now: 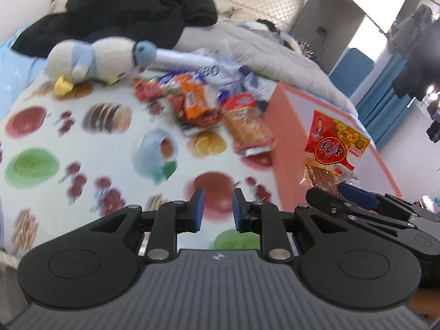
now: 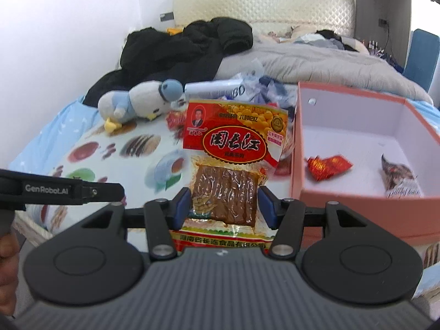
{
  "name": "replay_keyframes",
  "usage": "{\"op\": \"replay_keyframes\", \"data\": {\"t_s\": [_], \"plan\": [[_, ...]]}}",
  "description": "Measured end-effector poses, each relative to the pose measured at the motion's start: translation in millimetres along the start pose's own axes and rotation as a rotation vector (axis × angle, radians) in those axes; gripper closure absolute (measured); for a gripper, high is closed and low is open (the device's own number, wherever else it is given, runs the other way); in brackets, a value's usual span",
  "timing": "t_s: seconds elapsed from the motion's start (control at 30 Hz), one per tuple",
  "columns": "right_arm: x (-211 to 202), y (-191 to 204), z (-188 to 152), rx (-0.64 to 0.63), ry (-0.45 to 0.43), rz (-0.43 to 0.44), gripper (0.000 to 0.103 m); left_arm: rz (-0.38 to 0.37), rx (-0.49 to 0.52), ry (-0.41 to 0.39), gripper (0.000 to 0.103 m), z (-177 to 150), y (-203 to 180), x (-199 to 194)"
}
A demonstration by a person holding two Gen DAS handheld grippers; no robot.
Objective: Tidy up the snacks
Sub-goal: 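Carry the red spicy-strip pack over the box with the right tool while the left tool opens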
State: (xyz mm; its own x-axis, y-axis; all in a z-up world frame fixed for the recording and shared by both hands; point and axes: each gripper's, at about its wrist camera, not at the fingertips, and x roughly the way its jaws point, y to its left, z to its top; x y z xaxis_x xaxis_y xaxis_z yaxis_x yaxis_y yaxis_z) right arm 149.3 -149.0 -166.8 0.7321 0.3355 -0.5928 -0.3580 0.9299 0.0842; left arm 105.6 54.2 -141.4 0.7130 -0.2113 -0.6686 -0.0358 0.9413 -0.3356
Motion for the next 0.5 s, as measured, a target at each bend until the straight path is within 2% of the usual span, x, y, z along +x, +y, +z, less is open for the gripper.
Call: {"op": "replay_keyframes", "data": {"t_s": [0.1,0.3,0.5], "plan": [[-6.9,-10.1,14.3,0.009,-0.029,-0.011,0.047,-0.012,0.025,-0.021,0.069,13.8,-16.0,-0.5],[-15.5,-44.2,40.4,0.027,-0.08,-0.083,0.047,-0.048,0.073,-0.038,0.064,36.1,-48.6,11.6],[-11.8,-88.3,53.2,0.075,-0.074,-0.176,0.046,-0.06,0.108,-0.011,0.06,51.4,-78.2,35.3]]}}
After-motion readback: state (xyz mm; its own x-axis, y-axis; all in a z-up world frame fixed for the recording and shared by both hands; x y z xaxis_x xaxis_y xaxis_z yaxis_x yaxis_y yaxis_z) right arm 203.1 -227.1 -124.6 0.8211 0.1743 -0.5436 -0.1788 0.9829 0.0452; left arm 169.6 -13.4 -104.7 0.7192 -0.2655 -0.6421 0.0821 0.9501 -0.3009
